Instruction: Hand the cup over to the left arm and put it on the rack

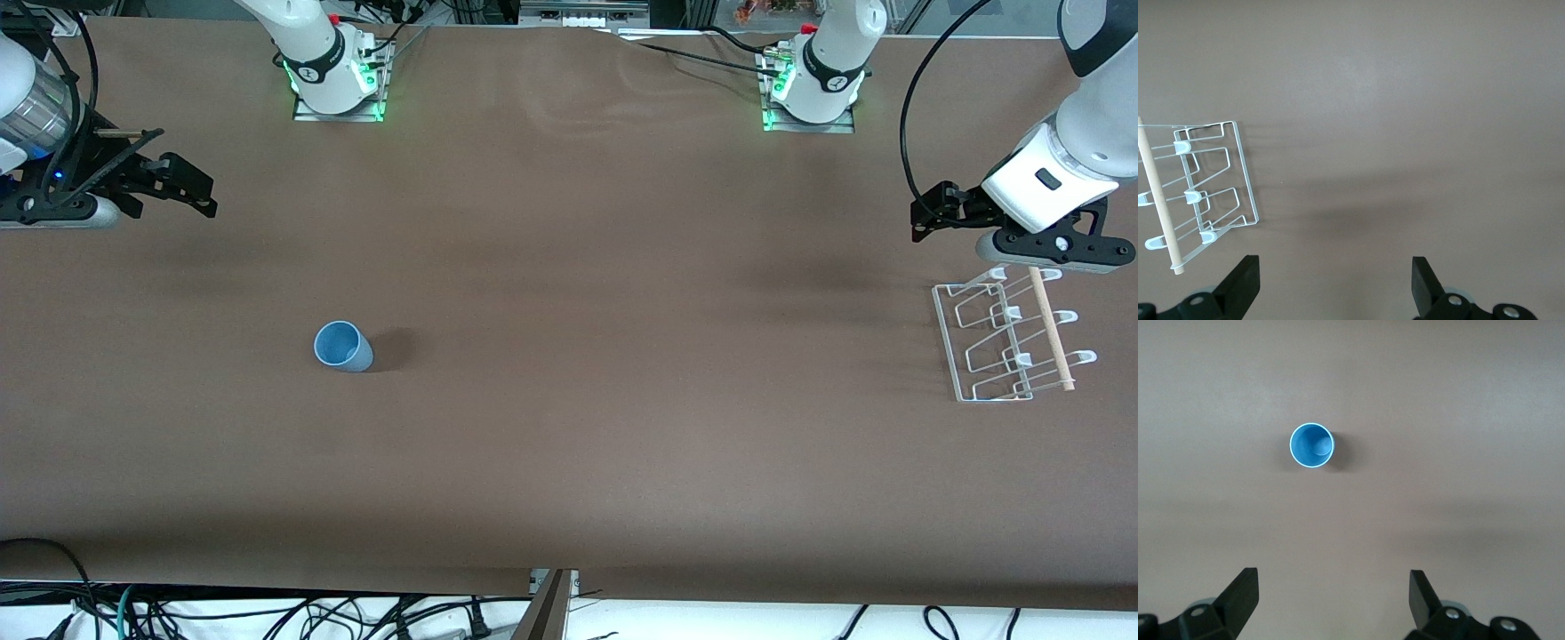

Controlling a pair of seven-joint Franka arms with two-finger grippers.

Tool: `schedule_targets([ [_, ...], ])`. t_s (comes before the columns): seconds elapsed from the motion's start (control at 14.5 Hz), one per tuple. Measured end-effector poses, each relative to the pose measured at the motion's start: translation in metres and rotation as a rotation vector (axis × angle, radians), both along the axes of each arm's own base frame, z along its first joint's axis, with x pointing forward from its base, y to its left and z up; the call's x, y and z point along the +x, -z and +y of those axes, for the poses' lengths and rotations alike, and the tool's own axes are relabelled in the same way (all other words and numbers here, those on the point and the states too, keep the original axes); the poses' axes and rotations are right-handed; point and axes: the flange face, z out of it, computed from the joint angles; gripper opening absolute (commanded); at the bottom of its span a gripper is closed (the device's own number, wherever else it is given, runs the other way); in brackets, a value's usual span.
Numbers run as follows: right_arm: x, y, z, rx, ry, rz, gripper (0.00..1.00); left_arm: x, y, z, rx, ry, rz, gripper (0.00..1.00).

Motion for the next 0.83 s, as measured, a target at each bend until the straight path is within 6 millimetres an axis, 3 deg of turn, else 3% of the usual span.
schedule_targets([
  [0.83, -0.0004, -0.0005, 0.0050, 0.000, -0.003, -0.001, 1.00, -0.0003, 0.0001, 0.0002, 0.000, 0.000, 0.002, 1.00],
])
